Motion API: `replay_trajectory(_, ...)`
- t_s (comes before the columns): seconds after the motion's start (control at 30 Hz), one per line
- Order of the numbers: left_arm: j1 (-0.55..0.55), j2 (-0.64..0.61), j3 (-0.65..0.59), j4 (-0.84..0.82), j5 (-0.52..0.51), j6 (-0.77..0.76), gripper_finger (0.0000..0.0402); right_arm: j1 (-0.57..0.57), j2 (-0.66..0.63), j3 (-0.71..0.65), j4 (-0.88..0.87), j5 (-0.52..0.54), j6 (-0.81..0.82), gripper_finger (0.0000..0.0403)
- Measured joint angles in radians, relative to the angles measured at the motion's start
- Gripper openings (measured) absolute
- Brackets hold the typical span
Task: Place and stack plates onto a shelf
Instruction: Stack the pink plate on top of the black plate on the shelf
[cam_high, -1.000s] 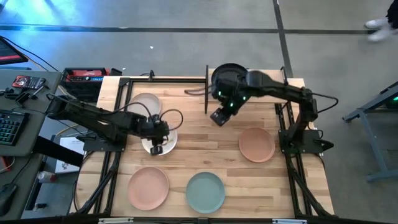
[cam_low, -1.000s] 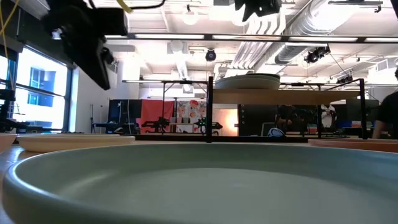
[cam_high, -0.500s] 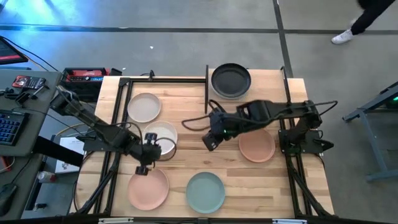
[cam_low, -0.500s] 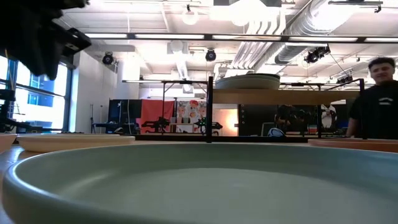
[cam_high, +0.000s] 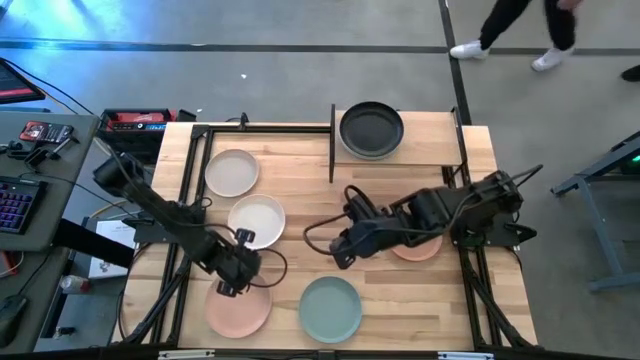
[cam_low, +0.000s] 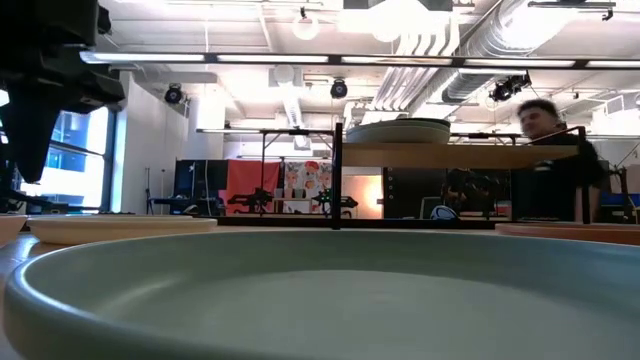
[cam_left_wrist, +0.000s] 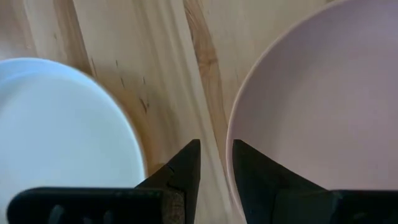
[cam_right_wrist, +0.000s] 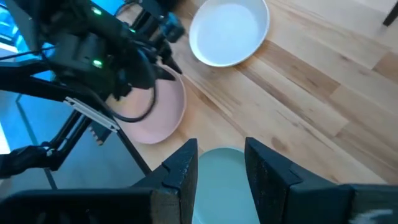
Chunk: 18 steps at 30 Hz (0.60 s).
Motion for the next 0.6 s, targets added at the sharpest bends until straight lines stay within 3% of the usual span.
replay_trajectory(0.6,0.012,0.083,0.000,0.030,0.057,0.060,0.0083,0.009,0.000,0.000,0.014,0.024,0.001,0.0110)
